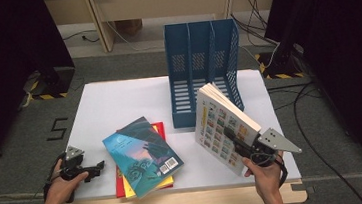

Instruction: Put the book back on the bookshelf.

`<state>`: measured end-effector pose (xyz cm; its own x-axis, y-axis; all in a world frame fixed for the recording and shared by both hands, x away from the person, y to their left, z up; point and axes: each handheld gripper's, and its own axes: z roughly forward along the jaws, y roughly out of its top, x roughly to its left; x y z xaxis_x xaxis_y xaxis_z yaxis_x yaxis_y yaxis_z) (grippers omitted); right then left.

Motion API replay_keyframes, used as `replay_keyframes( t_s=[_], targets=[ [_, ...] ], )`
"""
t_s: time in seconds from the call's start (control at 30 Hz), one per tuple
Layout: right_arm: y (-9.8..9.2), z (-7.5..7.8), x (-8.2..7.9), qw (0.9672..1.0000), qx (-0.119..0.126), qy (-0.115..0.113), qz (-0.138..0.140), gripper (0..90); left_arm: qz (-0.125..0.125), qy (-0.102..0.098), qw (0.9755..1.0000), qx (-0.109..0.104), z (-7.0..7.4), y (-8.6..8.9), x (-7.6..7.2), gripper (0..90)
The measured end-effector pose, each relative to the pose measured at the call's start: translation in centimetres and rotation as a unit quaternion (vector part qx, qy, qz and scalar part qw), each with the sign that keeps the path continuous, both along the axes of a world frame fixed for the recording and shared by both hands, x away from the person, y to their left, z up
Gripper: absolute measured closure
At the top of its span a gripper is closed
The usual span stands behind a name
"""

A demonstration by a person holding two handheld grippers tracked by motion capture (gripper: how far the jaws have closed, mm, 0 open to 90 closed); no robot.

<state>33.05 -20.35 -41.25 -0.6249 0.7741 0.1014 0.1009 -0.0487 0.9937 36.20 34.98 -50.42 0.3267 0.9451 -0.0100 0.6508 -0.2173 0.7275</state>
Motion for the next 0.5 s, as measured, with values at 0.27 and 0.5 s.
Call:
replay_keyframes(
  t_s=[0.27,0.5],
  targets=[
    [0.1,0.0,0.0,0.9998,0.022,0.0,-0.001,72.4,-0.002,-0.002,1.0,0.0,0.0,0.0,0.0,9.9],
    [-0.3,1.3,0.6,0.9992,0.039,0.01,0.003,73.3,-0.003,-0.002,1.0,0.0,0.0,0.1,0.0,9.8]
  ],
)
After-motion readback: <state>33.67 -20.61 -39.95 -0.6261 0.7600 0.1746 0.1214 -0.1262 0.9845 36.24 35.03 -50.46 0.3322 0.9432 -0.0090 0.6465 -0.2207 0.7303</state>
